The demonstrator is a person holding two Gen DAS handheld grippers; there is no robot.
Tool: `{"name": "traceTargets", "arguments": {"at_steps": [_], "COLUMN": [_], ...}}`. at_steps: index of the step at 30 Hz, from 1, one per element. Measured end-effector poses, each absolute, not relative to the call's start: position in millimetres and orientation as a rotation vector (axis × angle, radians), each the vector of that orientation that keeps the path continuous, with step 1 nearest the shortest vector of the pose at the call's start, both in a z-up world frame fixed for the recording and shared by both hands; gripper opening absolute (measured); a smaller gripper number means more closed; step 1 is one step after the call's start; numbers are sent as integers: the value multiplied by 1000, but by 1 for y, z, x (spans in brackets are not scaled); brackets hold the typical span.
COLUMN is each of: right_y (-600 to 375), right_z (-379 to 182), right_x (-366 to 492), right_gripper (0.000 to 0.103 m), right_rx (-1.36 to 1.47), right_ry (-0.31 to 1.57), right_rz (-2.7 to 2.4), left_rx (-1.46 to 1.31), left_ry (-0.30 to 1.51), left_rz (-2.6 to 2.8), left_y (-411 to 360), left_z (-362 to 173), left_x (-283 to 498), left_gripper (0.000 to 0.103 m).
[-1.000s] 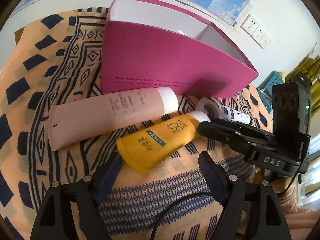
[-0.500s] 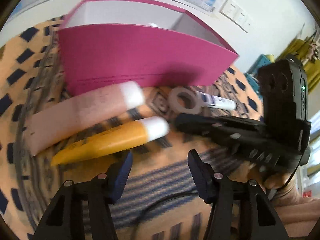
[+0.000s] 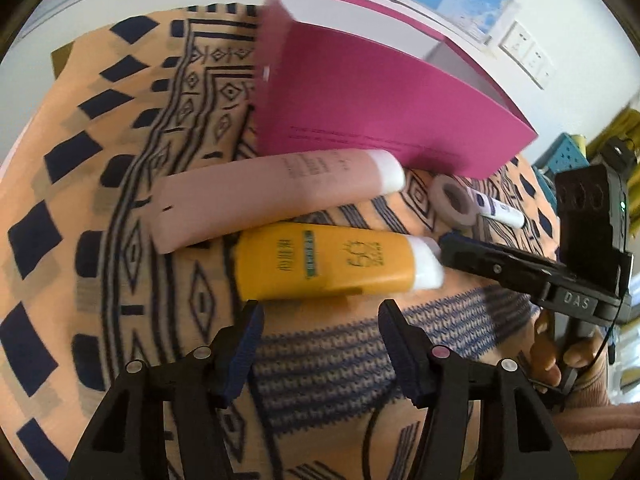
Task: Organize rigid objects
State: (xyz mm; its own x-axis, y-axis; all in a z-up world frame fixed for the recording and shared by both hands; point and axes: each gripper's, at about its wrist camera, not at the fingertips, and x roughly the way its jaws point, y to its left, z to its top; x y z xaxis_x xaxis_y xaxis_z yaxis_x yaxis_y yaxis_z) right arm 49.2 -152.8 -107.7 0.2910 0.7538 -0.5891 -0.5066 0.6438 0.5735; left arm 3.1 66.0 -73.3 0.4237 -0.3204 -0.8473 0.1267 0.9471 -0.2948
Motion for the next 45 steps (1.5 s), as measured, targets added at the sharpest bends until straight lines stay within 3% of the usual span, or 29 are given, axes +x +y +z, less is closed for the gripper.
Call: {"name": "traceTargets", "arguments": {"at_steps": [8, 17, 45], "right_y": [-153, -142, -151], "right_z": [-108, -112, -91], "right_x": [43, 40, 32], "right_gripper": [30, 30, 34], "right_rx": [297, 266, 142], "right_ry": [960, 969, 853], "right_rz": [870, 859, 759], "left_rx": [-150, -127, -120], "left_ry": [1090, 1106, 1067], "left_rz": [-231, -282, -326], "left_y": [66, 54, 27], "left_z": [-75, -78, -59], "left_x": [14, 24, 16], "left_gripper": [63, 80, 80]}}
